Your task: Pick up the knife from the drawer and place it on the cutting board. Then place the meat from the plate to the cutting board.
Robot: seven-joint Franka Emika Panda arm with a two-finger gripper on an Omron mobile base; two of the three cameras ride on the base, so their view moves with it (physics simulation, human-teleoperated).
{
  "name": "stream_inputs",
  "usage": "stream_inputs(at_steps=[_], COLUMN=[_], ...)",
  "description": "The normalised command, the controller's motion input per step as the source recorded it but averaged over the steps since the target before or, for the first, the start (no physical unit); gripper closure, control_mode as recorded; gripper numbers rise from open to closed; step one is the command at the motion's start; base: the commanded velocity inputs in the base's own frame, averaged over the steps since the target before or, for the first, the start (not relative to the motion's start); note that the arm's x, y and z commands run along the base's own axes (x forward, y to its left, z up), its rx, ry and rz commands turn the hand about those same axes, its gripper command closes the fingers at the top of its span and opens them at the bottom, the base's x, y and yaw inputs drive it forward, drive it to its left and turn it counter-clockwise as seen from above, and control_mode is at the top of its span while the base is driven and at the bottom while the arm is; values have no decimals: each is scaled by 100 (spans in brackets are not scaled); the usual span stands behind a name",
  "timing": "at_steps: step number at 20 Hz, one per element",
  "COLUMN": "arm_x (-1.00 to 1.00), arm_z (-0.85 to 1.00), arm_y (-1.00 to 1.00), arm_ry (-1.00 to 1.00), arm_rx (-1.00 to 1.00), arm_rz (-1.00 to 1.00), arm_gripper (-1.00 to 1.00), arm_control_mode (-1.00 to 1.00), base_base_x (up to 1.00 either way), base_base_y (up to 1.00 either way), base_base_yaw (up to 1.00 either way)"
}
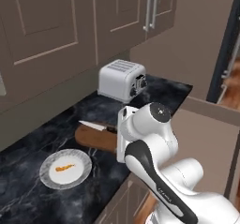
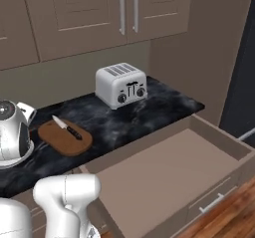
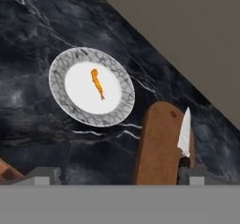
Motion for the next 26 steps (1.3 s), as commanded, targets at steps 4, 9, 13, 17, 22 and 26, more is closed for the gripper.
stream_inputs(at_steps=[4, 9, 13, 17, 22, 26], arm_x=[0, 0, 0, 0, 0, 0], arm_z=[0, 0, 0, 0, 0, 0], arm_y=[0, 0, 0, 0, 0, 0], arm_ry=[0, 0, 0, 0, 0, 0], arm_rx=[0, 0, 0, 0, 0, 0], arm_rz=[0, 0, 0, 0, 0, 0], arm_gripper=[-100, -100, -100, -100, -100, -100], arm_control_mode=[100, 100, 100, 100, 100, 100], base_base_x=[-31, -13, -2, 30, 69, 49], base_base_y=[0, 0, 0, 11, 18, 0], base_base_yaw=[34, 31, 9, -1, -2, 0])
